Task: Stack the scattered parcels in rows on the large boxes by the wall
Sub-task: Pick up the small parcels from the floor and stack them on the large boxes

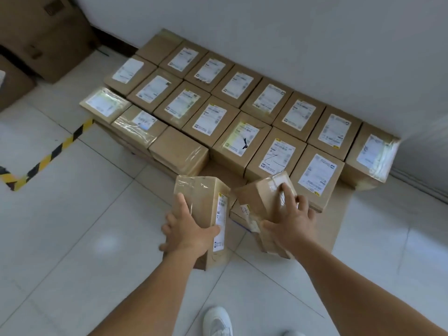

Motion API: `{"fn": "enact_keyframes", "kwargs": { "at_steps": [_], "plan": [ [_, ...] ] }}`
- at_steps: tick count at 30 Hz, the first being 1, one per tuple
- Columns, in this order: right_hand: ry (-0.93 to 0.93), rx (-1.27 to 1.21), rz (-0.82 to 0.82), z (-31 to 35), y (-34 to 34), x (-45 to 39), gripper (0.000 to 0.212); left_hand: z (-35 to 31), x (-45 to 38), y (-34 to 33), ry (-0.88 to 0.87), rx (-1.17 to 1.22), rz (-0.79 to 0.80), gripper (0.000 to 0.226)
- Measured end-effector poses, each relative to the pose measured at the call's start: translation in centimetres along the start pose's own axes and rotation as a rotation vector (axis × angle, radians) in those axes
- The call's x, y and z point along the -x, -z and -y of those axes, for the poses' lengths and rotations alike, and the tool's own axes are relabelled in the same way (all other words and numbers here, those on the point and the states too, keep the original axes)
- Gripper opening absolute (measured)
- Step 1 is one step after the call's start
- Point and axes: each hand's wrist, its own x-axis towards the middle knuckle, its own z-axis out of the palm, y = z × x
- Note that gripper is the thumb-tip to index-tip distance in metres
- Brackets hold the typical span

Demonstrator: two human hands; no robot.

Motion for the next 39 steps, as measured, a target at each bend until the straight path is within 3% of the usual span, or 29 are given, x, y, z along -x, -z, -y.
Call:
{"fn": "enact_keyframes", "kwargs": {
  "at_steps": [14,19,23,26,28,31,35,37,39],
  "plan": [
    [0.196,0.291,0.265,7.6,-7.3,-10.0,0.101,5.2,-7.2,-0.9,0.254,0.177,-0.011,0.125],
    [0.313,0.326,0.357,8.4,-8.5,-14.1,0.089,5.7,-8.6,-2.1,0.317,0.256,-0.03,0.121],
    [0.377,0.297,0.28,9.1,-9.2,-14.8,0.07,5.5,-8.9,-2.6,0.347,0.283,-0.015,0.121],
    [0.399,0.281,0.086,9.1,-9.1,-13.9,0.054,4.9,-9.0,-2.8,0.353,0.282,-0.013,0.12],
    [0.313,0.285,0.01,8.7,-9.5,-13.1,0.051,4.5,-9.0,-2.7,0.367,0.283,-0.009,0.119],
    [0.093,0.15,0.085,8.8,-10.0,-12.1,0.048,4.4,-8.8,-2.5,0.386,0.292,-0.006,0.119],
    [0.18,0.053,0.167,9.2,-9.5,-12.6,0.043,4.4,-8.5,-2.3,0.425,0.38,-0.029,0.117],
    [0.18,0.017,0.104,9.7,-9.3,-13.2,0.04,4.3,-8.6,-2.4,0.419,0.391,-0.041,0.117],
    [0.032,-0.119,-0.019,9.9,-9.3,-13.2,0.042,4.1,-8.9,-2.6,0.407,0.384,-0.042,0.116]
  ]
}}
